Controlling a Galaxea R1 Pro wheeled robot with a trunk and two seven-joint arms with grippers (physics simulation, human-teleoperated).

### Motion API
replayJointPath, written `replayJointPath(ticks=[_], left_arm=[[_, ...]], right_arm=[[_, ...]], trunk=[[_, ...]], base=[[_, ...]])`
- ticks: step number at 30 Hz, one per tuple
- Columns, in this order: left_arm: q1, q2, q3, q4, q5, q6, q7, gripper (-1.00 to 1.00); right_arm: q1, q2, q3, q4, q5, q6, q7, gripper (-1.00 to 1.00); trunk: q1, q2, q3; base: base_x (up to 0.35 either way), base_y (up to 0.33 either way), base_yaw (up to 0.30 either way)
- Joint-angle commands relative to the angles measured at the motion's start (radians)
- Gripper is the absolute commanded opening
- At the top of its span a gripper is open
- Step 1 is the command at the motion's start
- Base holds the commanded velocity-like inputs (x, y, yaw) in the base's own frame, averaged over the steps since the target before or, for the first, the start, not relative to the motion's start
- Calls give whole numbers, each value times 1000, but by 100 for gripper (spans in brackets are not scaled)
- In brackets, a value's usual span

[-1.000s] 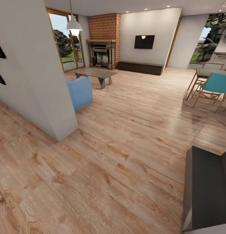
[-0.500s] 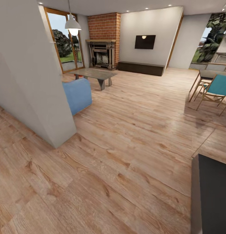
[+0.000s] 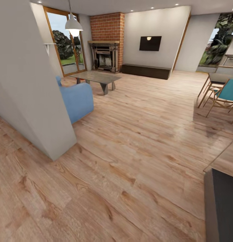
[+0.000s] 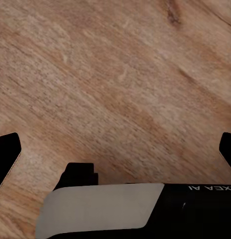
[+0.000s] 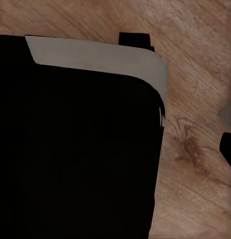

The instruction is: Move the two storage containers from the living room to the garage. In the garage, place one container on the floor and stack the other container on top of it (either order is fine).

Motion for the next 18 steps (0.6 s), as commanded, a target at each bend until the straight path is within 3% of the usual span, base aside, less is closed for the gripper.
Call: replayJointPath(ticks=[1,18], left_arm=[[-1,0,-9,1,9,-3,5,100],[-1,0,-10,1,9,-4,5,100]], right_arm=[[-1,0,4,3,0,-3,3,100],[0,0,4,7,0,-3,3,100]], trunk=[[1,0,-1],[1,0,-1]], base=[[344,0,0],[344,0,0]])
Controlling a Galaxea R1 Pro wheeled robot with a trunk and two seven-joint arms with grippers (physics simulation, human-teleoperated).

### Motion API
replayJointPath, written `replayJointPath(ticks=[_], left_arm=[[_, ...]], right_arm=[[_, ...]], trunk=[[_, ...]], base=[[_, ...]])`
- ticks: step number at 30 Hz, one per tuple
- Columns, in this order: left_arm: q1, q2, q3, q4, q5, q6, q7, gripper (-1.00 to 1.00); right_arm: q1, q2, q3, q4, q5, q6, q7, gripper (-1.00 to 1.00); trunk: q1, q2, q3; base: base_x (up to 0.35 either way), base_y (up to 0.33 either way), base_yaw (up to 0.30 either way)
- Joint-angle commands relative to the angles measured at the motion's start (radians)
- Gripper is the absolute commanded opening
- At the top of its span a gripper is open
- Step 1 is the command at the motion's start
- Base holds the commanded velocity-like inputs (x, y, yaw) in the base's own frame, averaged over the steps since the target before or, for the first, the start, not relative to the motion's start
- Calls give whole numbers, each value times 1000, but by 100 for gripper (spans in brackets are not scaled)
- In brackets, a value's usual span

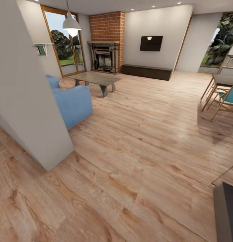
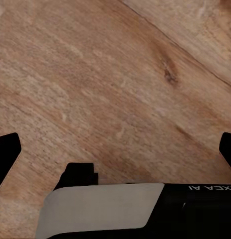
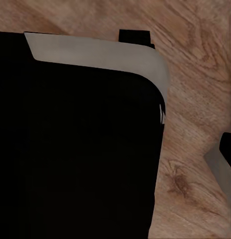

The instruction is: Move the two storage containers from the living room to the garage. In the garage, place one container on the floor and stack the other container on top of it (either order is fine).

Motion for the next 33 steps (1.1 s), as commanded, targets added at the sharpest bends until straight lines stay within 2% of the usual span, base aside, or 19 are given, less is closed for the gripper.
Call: replayJointPath(ticks=[1,14,23,33], left_arm=[[-1,0,-9,1,9,-4,5,100],[-1,0,-9,1,9,-4,5,100],[-1,0,-9,1,9,-4,5,100],[-1,0,-9,1,8,-4,5,100]], right_arm=[[-1,0,4,2,0,-3,3,100],[-1,6,5,3,-1,-3,3,100],[-1,1,4,3,-2,-3,3,100],[-1,1,4,2,4,-3,3,100]], trunk=[[1,0,-1],[1,0,-1],[1,0,-1],[1,0,-1]], base=[[344,0,0],[344,0,0],[344,0,-11],[344,0,-205]])
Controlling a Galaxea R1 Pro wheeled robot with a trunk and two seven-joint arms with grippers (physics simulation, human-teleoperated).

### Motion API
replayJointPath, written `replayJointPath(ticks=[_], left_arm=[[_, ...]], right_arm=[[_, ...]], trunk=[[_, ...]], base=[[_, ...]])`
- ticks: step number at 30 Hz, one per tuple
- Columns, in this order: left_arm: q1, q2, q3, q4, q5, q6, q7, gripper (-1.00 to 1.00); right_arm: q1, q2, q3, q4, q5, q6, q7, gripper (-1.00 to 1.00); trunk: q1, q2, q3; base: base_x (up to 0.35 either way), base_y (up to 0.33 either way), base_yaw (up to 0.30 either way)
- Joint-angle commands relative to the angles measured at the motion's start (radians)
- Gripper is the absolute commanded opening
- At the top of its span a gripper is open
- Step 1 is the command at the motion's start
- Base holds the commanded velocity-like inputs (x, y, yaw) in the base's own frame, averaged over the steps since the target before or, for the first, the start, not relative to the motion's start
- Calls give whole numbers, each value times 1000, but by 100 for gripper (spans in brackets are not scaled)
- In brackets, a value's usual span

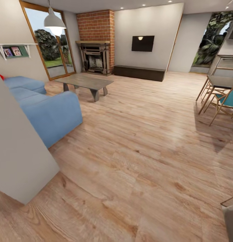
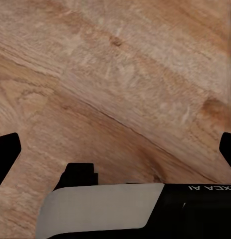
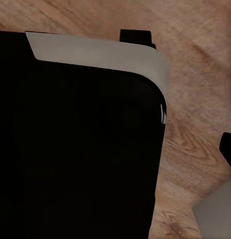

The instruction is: Move the two storage containers from the living room to the garage. In the garage, place one container on the floor and stack the other container on top of it (either order is fine).

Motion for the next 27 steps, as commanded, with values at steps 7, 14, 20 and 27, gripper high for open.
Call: replayJointPath(ticks=[7,14,20,27], left_arm=[[0,0,-9,1,9,-4,5,100],[0,0,-9,1,9,-4,5,100],[0,0,-9,1,8,-4,5,100],[0,0,-9,1,9,-4,5,100]], right_arm=[[-1,-1,4,2,-1,-3,3,100],[-1,-1,4,2,-1,-3,3,100],[-1,-2,4,2,-4,-3,2,100],[-1,-1,4,2,-1,-3,3,100]], trunk=[[1,0,-1],[1,0,-1],[1,0,-1],[1,0,-1]], base=[[344,0,-100],[344,0,-75],[344,0,-117],[344,0,-131]])
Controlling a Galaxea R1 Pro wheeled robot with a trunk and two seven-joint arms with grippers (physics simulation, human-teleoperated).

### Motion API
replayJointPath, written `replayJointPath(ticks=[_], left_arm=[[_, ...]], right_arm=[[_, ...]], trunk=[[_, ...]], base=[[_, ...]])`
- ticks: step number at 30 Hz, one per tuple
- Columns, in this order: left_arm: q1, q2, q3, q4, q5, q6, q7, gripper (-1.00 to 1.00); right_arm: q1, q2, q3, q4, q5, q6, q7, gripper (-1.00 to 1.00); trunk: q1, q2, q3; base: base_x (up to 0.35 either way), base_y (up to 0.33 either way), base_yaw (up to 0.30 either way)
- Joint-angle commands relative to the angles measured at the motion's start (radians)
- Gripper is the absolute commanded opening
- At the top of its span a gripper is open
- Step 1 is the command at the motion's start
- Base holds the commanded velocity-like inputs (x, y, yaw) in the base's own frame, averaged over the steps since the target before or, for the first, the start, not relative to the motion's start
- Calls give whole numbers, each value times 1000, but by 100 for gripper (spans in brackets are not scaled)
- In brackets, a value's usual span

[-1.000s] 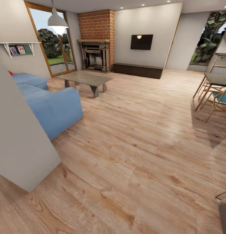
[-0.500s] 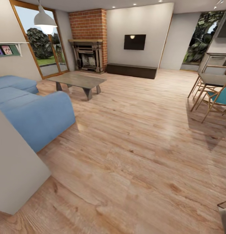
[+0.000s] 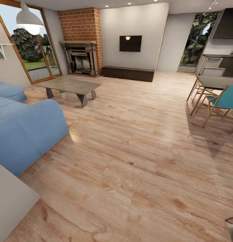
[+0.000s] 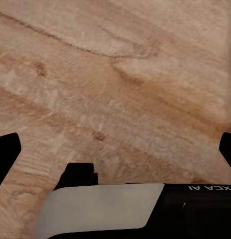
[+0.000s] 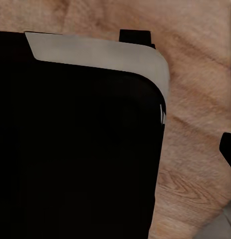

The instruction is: Move the two storage containers from the living room to the garage. In the garage, place one container on the floor and stack the other container on top of it (either order is fine).

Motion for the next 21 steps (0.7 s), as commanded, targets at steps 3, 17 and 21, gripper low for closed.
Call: replayJointPath(ticks=[3,17,21], left_arm=[[0,0,-9,1,9,-4,5,100],[0,0,-9,1,9,-4,5,100],[0,0,-8,1,9,-4,5,100]], right_arm=[[-1,-1,4,2,0,-3,2,100],[-1,2,4,2,0,-3,2,100],[-1,3,4,2,-4,-3,2,100]], trunk=[[1,0,-1],[1,0,-1],[1,0,-1]], base=[[344,0,-177],[344,0,-158],[344,0,-54]])
